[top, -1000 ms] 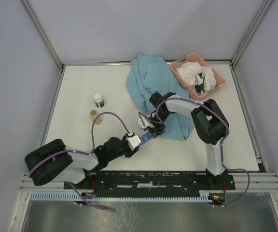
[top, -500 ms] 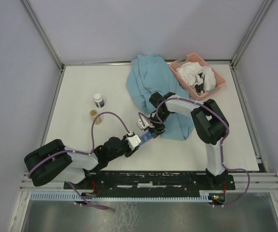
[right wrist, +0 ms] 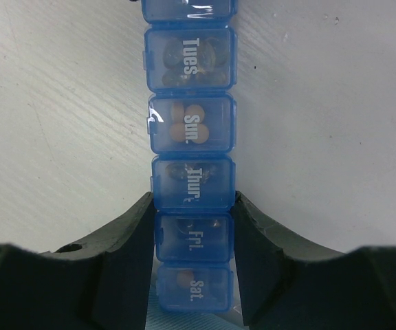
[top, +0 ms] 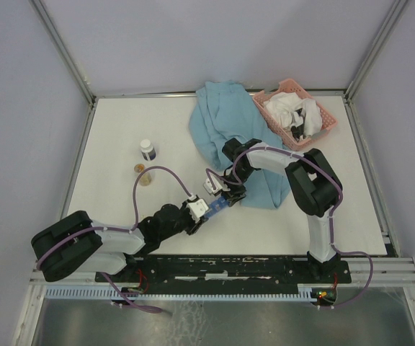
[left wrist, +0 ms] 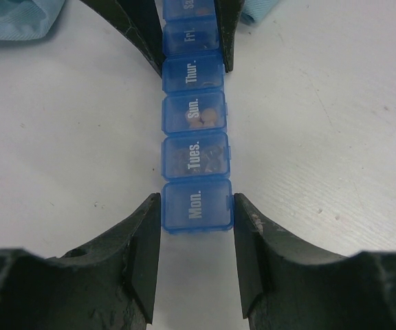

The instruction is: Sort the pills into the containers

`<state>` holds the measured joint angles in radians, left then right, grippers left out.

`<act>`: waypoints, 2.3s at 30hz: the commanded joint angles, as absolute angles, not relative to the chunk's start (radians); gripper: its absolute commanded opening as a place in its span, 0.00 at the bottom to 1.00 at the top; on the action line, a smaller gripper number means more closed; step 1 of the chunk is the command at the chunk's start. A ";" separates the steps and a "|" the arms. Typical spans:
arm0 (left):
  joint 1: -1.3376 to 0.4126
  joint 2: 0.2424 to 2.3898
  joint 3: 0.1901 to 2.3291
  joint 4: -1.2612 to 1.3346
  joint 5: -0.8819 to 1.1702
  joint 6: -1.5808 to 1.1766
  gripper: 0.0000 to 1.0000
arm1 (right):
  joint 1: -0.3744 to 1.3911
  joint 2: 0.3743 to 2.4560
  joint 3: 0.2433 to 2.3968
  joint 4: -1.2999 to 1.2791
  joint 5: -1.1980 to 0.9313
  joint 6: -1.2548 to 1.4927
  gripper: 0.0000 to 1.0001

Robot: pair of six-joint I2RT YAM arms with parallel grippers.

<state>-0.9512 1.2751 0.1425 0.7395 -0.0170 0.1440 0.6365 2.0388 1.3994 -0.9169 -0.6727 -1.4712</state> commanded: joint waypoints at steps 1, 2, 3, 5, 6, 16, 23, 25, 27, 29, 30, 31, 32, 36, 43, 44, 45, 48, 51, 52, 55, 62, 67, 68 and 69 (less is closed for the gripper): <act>-0.943 1.253 0.143 0.778 0.011 0.044 0.25 | 0.649 2.035 1.367 -0.871 -0.623 -1.464 0.36; -0.940 1.253 0.141 0.776 0.015 0.030 0.25 | 0.649 2.034 1.365 -0.869 -0.622 -1.466 0.36; -0.935 1.251 0.140 0.776 0.025 0.018 0.25 | 0.650 2.034 1.364 -0.865 -0.618 -1.465 0.36; -0.927 1.243 0.137 0.775 0.049 -0.003 0.26 | 0.650 2.033 1.361 -0.861 -0.615 -1.464 0.36; -0.923 1.239 0.137 0.771 0.058 -0.014 0.27 | 0.650 2.033 1.361 -0.861 -0.614 -1.463 0.36; -0.865 1.197 0.128 0.736 0.077 -0.154 0.31 | 0.650 2.032 1.359 -0.860 -0.615 -1.462 0.36; -0.854 1.104 0.110 0.713 0.036 -0.201 0.36 | 0.651 2.034 1.362 -0.866 -0.617 -1.462 0.37; -0.854 1.081 0.110 0.693 0.015 -0.209 0.36 | 0.652 2.036 1.365 -0.867 -0.618 -1.463 0.37; -0.854 1.057 0.109 0.680 -0.020 -0.225 0.38 | 0.651 2.034 1.365 -0.867 -0.619 -1.463 0.37; -0.855 1.031 0.109 0.663 -0.039 -0.235 0.39 | 0.650 2.036 1.365 -0.867 -0.619 -1.464 0.37; -0.855 1.019 0.110 0.652 -0.048 -0.240 0.39 | 0.652 2.036 1.365 -0.869 -0.619 -1.463 0.37; -0.854 1.009 0.110 0.638 -0.059 -0.243 0.39 | 0.651 2.037 1.367 -0.870 -0.619 -1.463 0.37; -0.853 1.000 0.114 0.622 -0.070 -0.245 0.39 | 0.651 2.036 1.367 -0.870 -0.619 -1.462 0.37; -0.854 0.968 0.115 0.599 -0.012 -0.238 0.47 | 0.651 2.039 1.368 -0.872 -0.621 -1.460 0.37; -0.858 1.001 0.128 0.557 0.032 -0.231 0.65 | 0.651 2.040 1.373 -0.874 -0.620 -1.456 0.37; -0.859 1.014 0.135 0.550 0.029 -0.228 0.65 | 0.651 2.040 1.373 -0.874 -0.620 -1.457 0.37; -0.861 1.030 0.143 0.544 0.024 -0.225 0.66 | 0.650 2.041 1.373 -0.876 -0.621 -1.456 0.37; -0.866 1.076 0.164 0.537 0.011 -0.213 0.68 | 0.651 2.042 1.376 -0.877 -0.620 -1.456 0.37; -0.871 1.102 0.175 0.537 0.000 -0.202 0.71 | 0.652 2.043 1.377 -0.880 -0.621 -1.454 0.37; -0.871 1.107 0.177 0.537 0.000 -0.199 0.72 | 0.652 2.045 1.377 -0.880 -0.621 -1.453 0.37; -0.871 1.125 0.182 0.549 0.001 -0.191 0.72 | 0.651 2.046 1.381 -0.881 -0.622 -1.449 0.37; -0.871 1.183 0.196 0.577 -0.007 -0.192 0.69 | 0.651 2.045 1.379 -0.881 -0.622 -1.452 0.37; -0.871 1.128 0.169 0.605 -0.022 -0.219 0.65 | 0.651 2.044 1.379 -0.881 -0.622 -1.453 0.37; -0.871 1.112 0.164 0.599 -0.027 -0.221 0.65 | 0.651 2.044 1.379 -0.881 -0.622 -1.453 0.37; -0.871 1.091 0.160 0.589 -0.035 -0.222 0.65 | 0.652 2.045 1.379 -0.881 -0.622 -1.452 0.37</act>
